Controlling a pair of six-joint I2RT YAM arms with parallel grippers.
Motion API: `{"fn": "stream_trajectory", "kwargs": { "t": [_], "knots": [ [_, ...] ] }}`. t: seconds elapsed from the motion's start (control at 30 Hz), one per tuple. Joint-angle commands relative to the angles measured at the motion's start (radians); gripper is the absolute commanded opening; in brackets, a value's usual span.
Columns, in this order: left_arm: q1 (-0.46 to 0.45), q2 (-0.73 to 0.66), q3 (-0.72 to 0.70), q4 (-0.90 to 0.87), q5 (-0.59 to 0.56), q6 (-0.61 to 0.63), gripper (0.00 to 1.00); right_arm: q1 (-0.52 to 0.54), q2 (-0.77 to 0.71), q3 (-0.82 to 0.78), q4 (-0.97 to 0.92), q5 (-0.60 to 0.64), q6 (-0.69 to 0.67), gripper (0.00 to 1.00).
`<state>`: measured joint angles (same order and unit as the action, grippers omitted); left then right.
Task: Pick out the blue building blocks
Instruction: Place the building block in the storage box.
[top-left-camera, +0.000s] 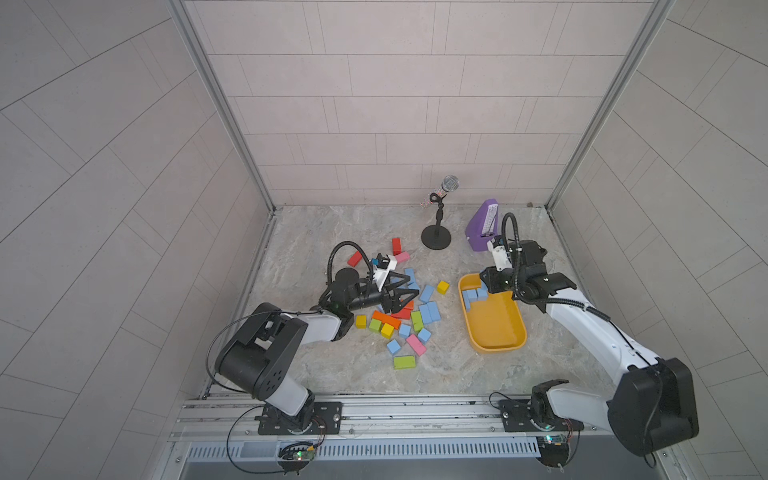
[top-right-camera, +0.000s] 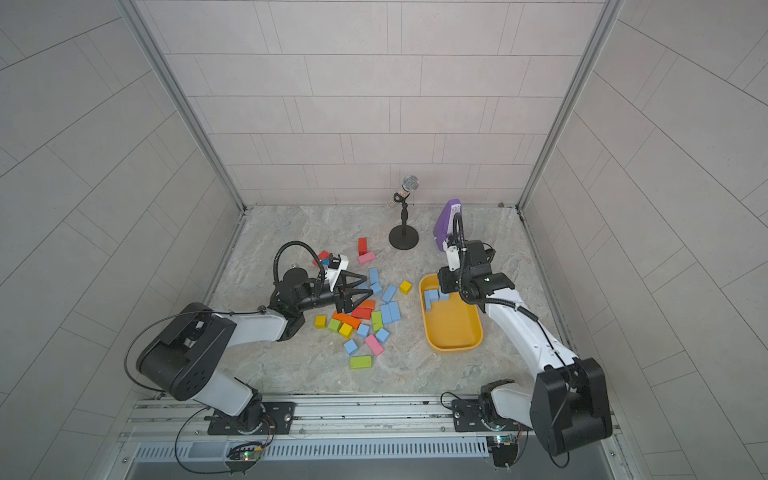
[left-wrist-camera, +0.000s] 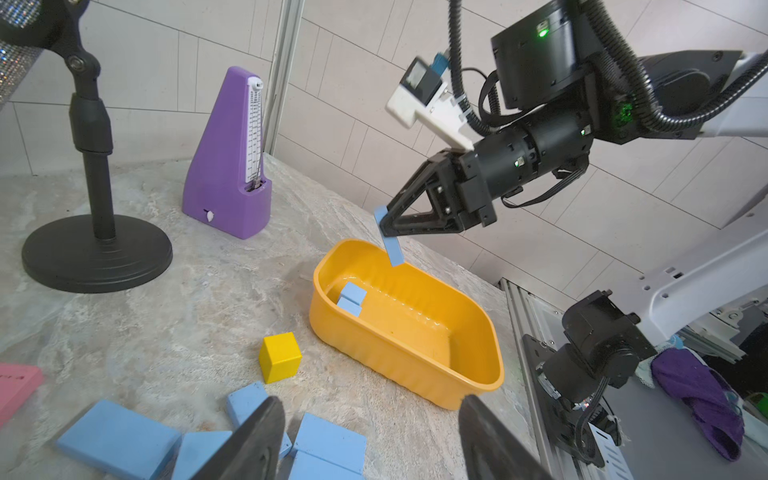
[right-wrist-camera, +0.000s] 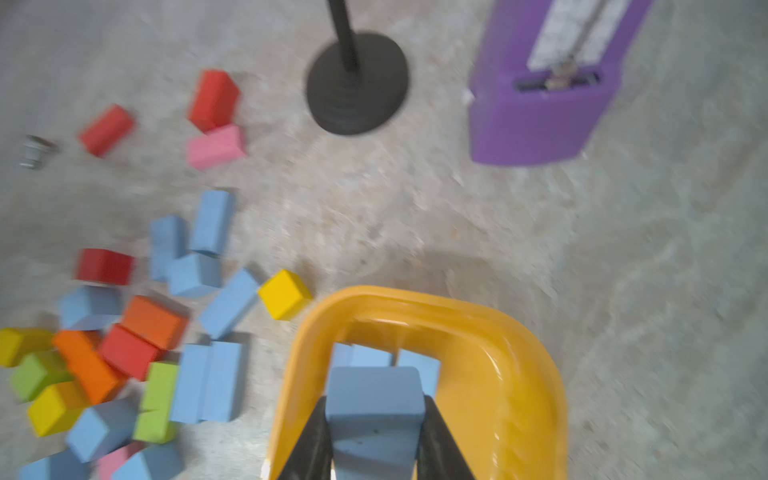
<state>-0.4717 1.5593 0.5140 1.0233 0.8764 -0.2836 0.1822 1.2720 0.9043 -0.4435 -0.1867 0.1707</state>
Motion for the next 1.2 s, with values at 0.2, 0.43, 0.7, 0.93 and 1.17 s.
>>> {"fn": "stream_trajectory", "kwargs": {
  "t": [0.2,0.43,0.7,0.93,1.17],
  "knots": [
    [0.004,-0.051,0.027,-0.086,-0.02,0.067,0.7,-0.015,0.232,0.141,-0.227,0.22,0.019,0.15],
    [0.005,-0.048,0.029,-0.101,-0.01,0.089,0.7,-0.021,0.302,0.175,-0.204,0.222,0.013,0.23],
    [0.005,-0.031,0.029,-0.095,-0.004,0.094,0.7,-0.03,0.353,0.188,-0.169,0.186,0.015,0.29],
    [0.007,-0.026,0.038,-0.154,-0.029,0.139,0.71,-0.029,0.316,0.178,-0.148,0.171,0.016,0.5],
    [0.015,-0.03,0.073,-0.263,-0.042,0.195,0.71,-0.001,0.084,0.065,-0.008,0.069,0.036,0.51]
  ]
}}
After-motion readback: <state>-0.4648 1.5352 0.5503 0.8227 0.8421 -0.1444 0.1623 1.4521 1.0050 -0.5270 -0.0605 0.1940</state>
